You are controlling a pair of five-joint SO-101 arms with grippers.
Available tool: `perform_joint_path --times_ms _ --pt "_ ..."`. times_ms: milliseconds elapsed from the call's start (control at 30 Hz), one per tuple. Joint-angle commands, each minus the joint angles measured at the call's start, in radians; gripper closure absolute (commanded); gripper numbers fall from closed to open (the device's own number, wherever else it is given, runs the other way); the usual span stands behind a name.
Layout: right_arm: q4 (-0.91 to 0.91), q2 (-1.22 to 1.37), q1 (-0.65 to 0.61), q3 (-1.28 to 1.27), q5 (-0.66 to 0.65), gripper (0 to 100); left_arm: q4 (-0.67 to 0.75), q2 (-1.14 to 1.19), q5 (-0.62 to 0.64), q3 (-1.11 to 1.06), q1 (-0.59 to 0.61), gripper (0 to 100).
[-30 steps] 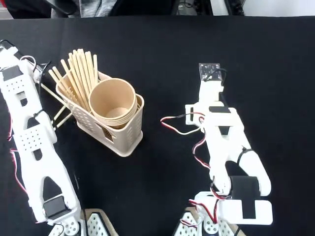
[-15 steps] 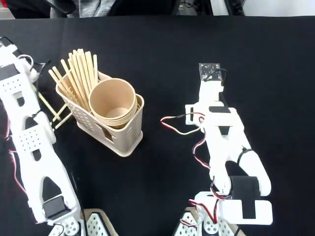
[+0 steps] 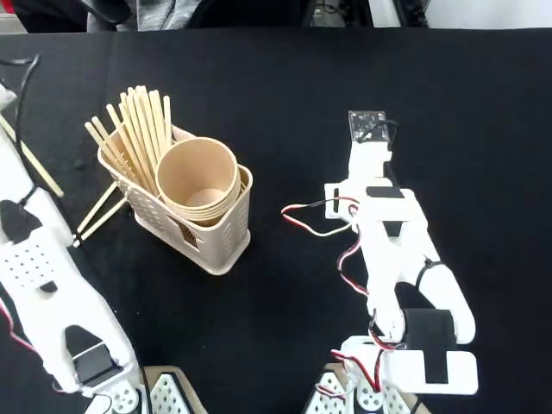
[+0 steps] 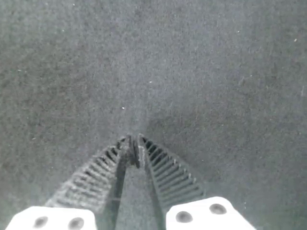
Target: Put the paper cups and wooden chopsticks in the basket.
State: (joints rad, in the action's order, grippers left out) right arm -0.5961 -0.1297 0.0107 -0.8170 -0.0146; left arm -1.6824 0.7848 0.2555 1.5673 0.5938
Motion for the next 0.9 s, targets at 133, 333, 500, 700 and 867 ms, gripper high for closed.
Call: perform_joint_path --times_ms 133,333,500,700,867 --pt "0.017 -0.024 -0.014 0.004 0.002 98.4 -0.083 -0.555 -0.146 -0.217 -0.096 97" --pt "0.02 -0.024 -0.014 0.005 0.002 98.4 -0.075 -0.954 -0.144 -0.51 -0.166 97" --pt "0.02 -0.024 -0.014 0.002 0.002 98.4 0.005 -1.231 -0.144 -0.723 -0.171 97" --pt "0.018 -0.024 -0.014 0.001 0.002 98.4 0.341 -1.517 -0.121 -1.242 -0.174 97" --pt "0.02 -0.024 -0.014 0.001 0.002 98.4 0.809 -1.915 -0.087 -1.781 -0.206 97"
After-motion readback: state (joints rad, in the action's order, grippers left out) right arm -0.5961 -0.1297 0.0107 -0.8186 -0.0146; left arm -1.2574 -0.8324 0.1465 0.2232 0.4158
